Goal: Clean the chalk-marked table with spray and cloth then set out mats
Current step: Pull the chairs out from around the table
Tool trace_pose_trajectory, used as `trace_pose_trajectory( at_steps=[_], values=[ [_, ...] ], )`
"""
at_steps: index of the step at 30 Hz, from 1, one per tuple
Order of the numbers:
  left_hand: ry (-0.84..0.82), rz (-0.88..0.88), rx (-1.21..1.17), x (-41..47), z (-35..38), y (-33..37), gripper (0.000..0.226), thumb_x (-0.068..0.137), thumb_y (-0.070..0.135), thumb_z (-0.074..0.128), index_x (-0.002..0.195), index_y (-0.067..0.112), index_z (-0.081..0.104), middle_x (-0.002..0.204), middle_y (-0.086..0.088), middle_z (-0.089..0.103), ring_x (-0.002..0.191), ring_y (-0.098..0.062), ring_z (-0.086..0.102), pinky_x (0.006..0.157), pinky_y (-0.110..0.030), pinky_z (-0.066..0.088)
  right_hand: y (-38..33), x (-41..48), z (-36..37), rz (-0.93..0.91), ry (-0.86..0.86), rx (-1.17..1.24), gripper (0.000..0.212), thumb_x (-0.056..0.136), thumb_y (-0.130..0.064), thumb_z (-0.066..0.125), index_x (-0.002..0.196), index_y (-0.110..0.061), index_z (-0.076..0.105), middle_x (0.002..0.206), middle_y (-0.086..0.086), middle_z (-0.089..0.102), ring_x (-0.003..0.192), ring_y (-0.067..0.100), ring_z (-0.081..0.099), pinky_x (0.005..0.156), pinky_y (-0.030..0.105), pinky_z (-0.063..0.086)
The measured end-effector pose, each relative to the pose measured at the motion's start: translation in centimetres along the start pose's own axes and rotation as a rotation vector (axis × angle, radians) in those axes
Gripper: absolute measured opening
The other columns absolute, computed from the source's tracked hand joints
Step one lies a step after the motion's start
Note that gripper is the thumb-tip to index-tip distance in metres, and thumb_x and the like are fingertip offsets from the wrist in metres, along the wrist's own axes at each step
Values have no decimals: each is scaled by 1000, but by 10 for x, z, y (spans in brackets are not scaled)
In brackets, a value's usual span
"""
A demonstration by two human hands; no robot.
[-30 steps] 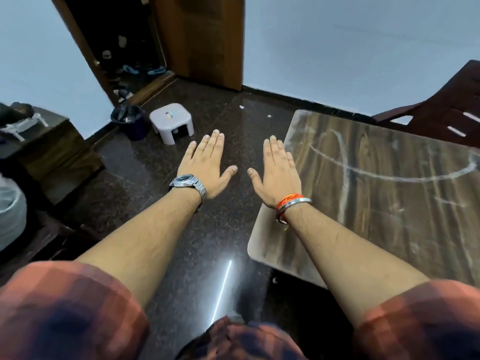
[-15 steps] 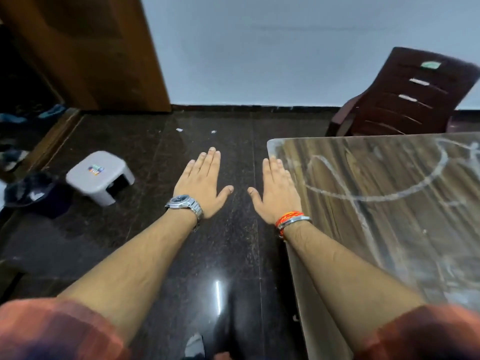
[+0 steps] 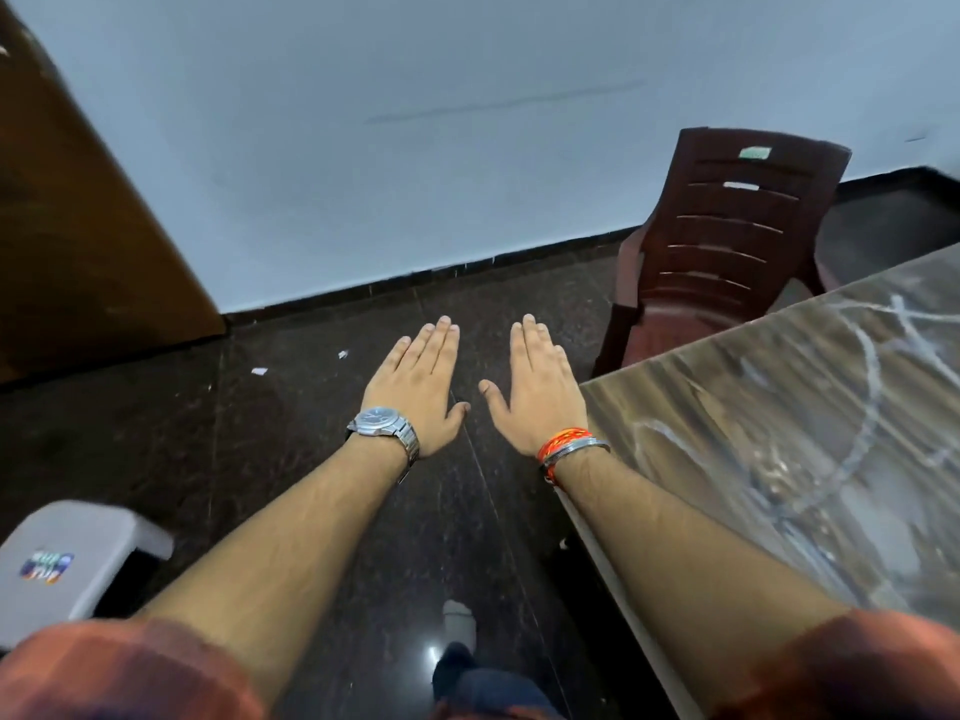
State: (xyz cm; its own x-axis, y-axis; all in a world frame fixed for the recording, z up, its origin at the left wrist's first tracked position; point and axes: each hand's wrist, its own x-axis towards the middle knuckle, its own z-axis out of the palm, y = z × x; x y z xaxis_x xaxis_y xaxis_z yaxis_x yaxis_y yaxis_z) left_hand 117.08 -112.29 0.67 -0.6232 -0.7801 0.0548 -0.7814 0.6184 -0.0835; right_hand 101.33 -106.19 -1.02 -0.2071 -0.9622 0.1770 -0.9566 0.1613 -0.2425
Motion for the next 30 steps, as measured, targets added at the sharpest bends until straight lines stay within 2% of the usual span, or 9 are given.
trace_pose_trajectory(
  at_steps=[4, 8, 17, 21, 24, 26, 27, 29, 30],
  values=[
    [-24, 56, 8, 96, -2, -30, 90, 95, 54, 41, 157, 8, -8, 166, -9, -10, 153, -20, -4, 123, -37, -2, 17, 88, 3, 65, 15, -21, 76, 95, -48, 40, 152, -6, 10, 160, 13, 6, 147, 28, 6, 118, 43, 11],
    [52, 133, -1, 190, -5, -55, 91, 95, 54, 41, 157, 9, -7, 166, -8, -9, 153, -20, -7, 122, -37, -6, 33, 168, 6, 151, 17, -52, 77, 95, -48, 38, 152, -5, 7, 160, 14, 4, 147, 27, 2, 119, 43, 8],
    [40, 442, -3, 415, 26, -98, 87, 95, 53, 42, 158, 22, -9, 166, 5, -12, 152, -25, -12, 121, -40, -8, 79, 346, 40, 398, 60, -98, 76, 95, -50, 36, 153, -11, 5, 161, 8, -1, 147, 27, -3, 119, 45, 5],
    [53, 610, 4, 500, 28, -100, 79, 96, 50, 44, 158, 29, 1, 166, 8, -2, 153, -30, -6, 122, -45, -3, 104, 407, 43, 535, 82, -87, 75, 95, -50, 37, 153, -13, 6, 161, 7, -1, 147, 28, -4, 119, 45, 5],
    [65, 726, -19, 564, 24, -89, 64, 101, 38, 41, 157, 34, 11, 166, 12, 7, 152, -32, 11, 122, -45, 7, 130, 446, 41, 611, 81, -101, 74, 95, -50, 36, 153, -14, 6, 161, 5, 0, 147, 28, -4, 119, 45, 5],
    [9, 795, -70, 609, 25, -75, 62, 103, 22, 38, 157, 37, 12, 165, 15, 10, 142, -31, 37, 113, -42, 31, 157, 473, 42, 670, 99, -111, 73, 96, -50, 35, 153, -15, 5, 161, 3, 0, 147, 28, -4, 119, 45, 5],
    [-31, 806, -117, 631, 25, -66, 66, 101, 14, 37, 156, 39, 12, 164, 18, 9, 132, -29, 49, 100, -38, 44, 172, 486, 42, 698, 110, -109, 73, 96, -51, 34, 153, -15, 5, 161, 3, 0, 147, 28, -4, 119, 45, 5],
    [-110, 813, -164, 669, 27, -50, 75, 97, 2, 38, 156, 41, 12, 164, 20, 6, 114, -25, 62, 74, -31, 48, 201, 507, 41, 730, 121, -123, 73, 96, -51, 33, 153, -15, 6, 161, 3, 1, 147, 29, -3, 119, 45, 6],
    [-131, 836, -180, 693, 30, -38, 78, 96, -2, 39, 156, 40, 12, 164, 19, 4, 110, -24, 63, 72, -30, 48, 220, 520, 42, 750, 128, -131, 72, 96, -50, 34, 153, -14, 7, 161, 3, 1, 147, 28, -2, 119, 45, 7]
  ],
)
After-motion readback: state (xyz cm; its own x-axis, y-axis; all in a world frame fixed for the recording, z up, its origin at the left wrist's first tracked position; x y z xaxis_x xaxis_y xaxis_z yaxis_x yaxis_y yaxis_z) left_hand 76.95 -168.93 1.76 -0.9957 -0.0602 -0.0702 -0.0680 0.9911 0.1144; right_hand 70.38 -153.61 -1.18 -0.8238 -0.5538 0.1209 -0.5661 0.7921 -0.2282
